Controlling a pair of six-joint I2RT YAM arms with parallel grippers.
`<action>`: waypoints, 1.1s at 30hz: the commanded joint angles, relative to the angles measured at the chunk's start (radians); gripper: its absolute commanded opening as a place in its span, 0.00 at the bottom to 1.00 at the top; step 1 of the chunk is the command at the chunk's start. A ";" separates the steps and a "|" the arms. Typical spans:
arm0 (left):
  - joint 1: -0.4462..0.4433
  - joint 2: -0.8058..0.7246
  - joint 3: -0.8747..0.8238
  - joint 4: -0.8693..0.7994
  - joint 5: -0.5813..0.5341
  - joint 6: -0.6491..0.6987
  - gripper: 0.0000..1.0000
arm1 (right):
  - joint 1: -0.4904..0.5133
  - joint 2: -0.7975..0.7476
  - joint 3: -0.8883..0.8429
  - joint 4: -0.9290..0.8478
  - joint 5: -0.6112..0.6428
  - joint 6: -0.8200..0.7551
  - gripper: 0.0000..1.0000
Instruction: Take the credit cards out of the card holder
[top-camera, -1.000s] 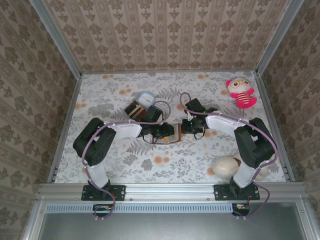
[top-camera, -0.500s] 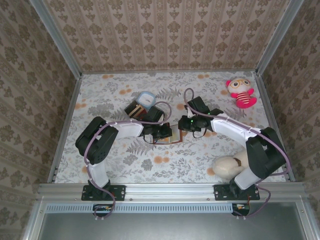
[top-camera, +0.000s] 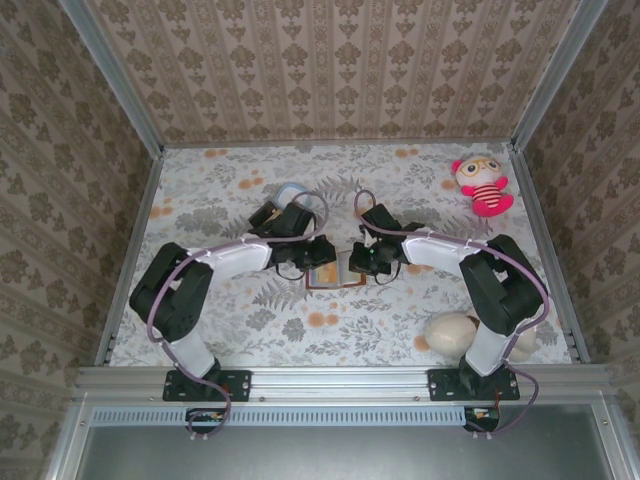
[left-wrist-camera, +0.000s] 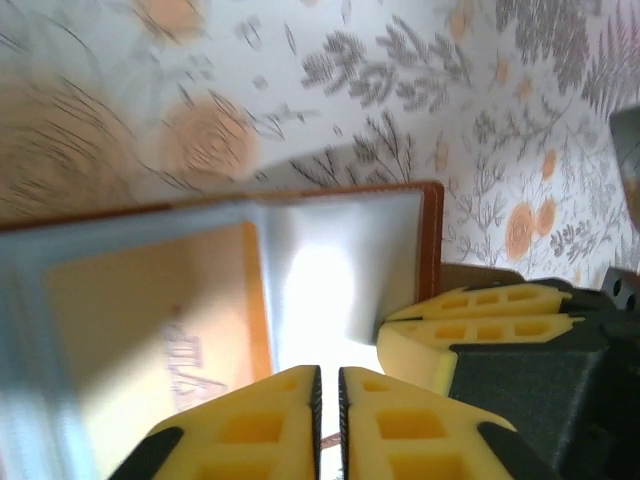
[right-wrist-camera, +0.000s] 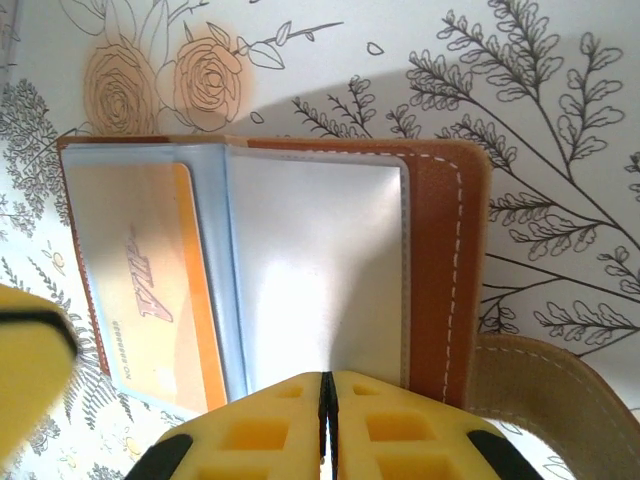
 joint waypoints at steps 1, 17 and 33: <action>0.031 -0.012 -0.039 -0.060 -0.016 0.009 0.20 | 0.008 0.008 0.017 0.015 -0.033 -0.006 0.14; 0.048 0.042 -0.082 -0.063 -0.049 -0.010 0.28 | 0.025 0.113 0.083 0.067 -0.159 -0.010 0.21; 0.051 0.072 -0.140 -0.022 -0.039 -0.032 0.28 | 0.024 0.159 0.090 0.078 -0.197 -0.036 0.21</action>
